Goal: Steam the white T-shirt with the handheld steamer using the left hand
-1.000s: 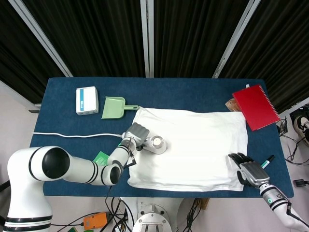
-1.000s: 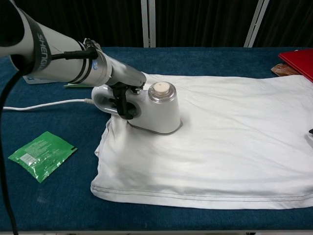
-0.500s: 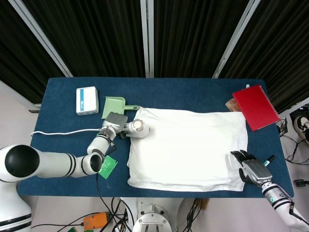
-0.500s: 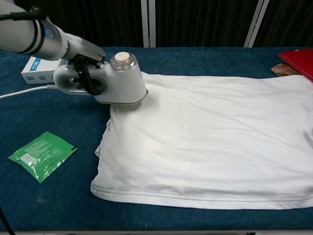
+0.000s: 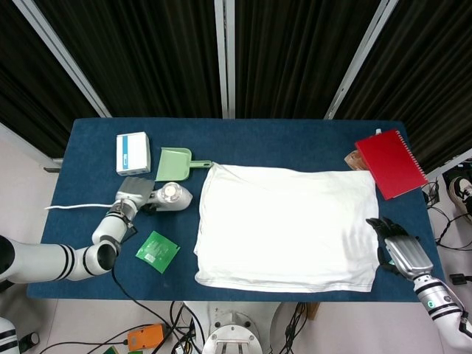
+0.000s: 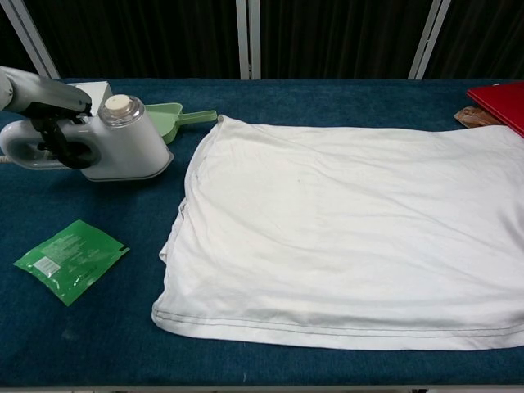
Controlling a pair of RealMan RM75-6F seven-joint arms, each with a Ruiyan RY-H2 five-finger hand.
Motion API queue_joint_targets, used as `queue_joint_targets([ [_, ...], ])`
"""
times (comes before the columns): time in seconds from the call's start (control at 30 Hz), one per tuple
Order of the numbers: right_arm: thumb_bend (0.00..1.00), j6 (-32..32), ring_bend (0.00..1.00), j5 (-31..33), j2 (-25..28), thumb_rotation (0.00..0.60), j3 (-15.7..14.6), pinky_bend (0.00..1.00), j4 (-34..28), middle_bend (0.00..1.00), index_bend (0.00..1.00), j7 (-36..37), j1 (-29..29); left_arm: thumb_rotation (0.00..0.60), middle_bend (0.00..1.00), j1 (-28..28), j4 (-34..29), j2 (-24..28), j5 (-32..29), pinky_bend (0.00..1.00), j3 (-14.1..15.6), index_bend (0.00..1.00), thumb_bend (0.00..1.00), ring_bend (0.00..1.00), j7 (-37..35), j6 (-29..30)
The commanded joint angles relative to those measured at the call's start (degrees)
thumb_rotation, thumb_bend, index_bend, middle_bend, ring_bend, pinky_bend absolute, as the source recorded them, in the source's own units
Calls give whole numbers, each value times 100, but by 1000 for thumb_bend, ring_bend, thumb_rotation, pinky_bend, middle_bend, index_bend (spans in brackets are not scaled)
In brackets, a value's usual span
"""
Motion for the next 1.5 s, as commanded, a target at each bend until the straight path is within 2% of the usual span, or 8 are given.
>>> queue_joint_targets([
  [0.03,876,20,45,-4,15,600,-2,183,-18,142,44,1,-17,213,796,57,31,8,40,546,52,676,682,638,68,12],
  [0.27,877,133,46,15,77,600,35,183,-64,142,38,16,-81,219,249,275,-96,92,360,287,45,159,418,162,87,229],
  [0.47,877,225,46,26,172,600,82,183,-115,142,37,5,-117,235,15,483,-392,207,632,123,25,0,285,3,145,635],
  [0.73,815,436,45,289,550,600,326,176,-282,142,6,-42,-175,302,0,1307,-1371,1032,1972,53,46,0,237,0,-460,1572],
  [1.03,17,610,5,732,1127,600,697,127,-413,106,0,103,-224,281,0,3268,-1128,1598,4254,21,-54,0,66,0,-2376,3726],
  [1.23,0,1216,0,528,1209,600,790,44,-456,55,0,154,-449,125,0,4416,-719,1561,5249,0,156,0,28,0,-2938,4721],
  [1.4,0,1425,0,249,1116,600,707,44,-491,55,0,43,-549,345,0,5082,-462,1329,5704,0,270,0,31,0,-2946,5076],
  [1.5,0,1493,0,128,1066,600,673,44,-544,55,0,4,-583,376,0,5369,-331,1197,5912,0,270,0,33,0,-2920,5156],
])
